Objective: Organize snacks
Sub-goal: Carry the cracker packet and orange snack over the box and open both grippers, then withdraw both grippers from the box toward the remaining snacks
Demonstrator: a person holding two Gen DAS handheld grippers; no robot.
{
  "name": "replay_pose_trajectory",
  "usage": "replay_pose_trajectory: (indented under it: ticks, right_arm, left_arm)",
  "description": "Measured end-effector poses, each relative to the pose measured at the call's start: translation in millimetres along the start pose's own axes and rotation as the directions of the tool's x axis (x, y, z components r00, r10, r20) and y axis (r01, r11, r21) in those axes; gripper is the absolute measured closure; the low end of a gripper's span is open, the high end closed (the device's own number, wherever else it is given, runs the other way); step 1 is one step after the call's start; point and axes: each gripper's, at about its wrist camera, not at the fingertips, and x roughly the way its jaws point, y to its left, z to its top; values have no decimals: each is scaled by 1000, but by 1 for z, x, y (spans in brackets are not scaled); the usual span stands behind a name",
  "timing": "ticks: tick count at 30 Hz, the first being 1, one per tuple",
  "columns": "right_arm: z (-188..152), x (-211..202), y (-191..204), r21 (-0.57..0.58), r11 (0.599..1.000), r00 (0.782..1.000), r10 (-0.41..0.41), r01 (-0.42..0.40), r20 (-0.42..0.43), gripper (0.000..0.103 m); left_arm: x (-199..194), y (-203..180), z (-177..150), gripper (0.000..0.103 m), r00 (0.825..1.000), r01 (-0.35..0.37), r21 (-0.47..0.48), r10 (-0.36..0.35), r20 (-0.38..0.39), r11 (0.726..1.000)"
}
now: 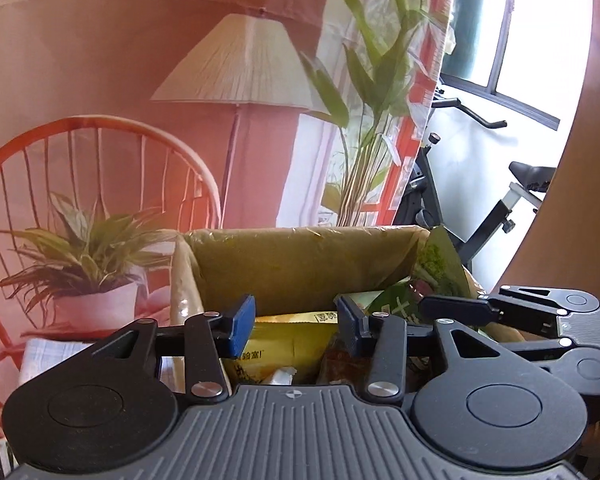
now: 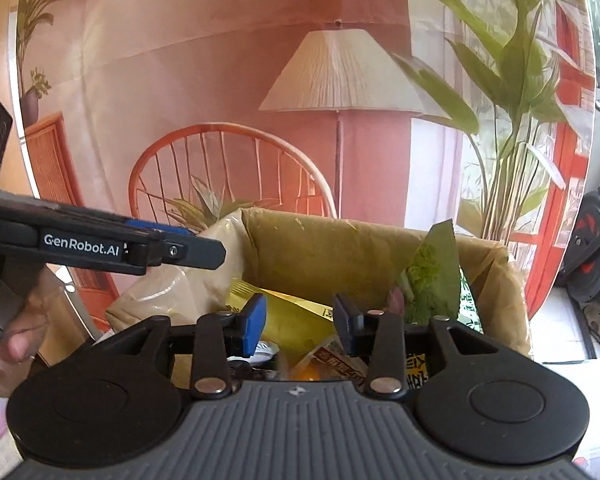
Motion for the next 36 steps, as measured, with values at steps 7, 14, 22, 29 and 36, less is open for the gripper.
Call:
replay_pose_trajectory:
  ticks: [7,14,22,29,36]
  right_arm:
    - [-2,-34,12,40,999,998,2,-5,68,62]
    - [-32,-63,38,63,998,999,24,-27,44,62]
    - [-78,-59,71,91,994,997,58,-52,-57,62]
    - [-111,-39,90,84,995,986,58,-46,-154,62]
    - [-137,-22,84,100,995,973,43,-21,-226,58]
  left_arm:
    - [-49,6,-16,46,999,-15,-44,17,52,999]
    - [-106,34,-58,44,996,-52,-156,63,65,986]
    - [-131,82,-111,40,992,-112,-284,122,20,952]
    - [-130,106,-153,39,987,-162,-322,147,-70,933]
    - [-117,133,-186,32,961,-260,-278,220,-168,925]
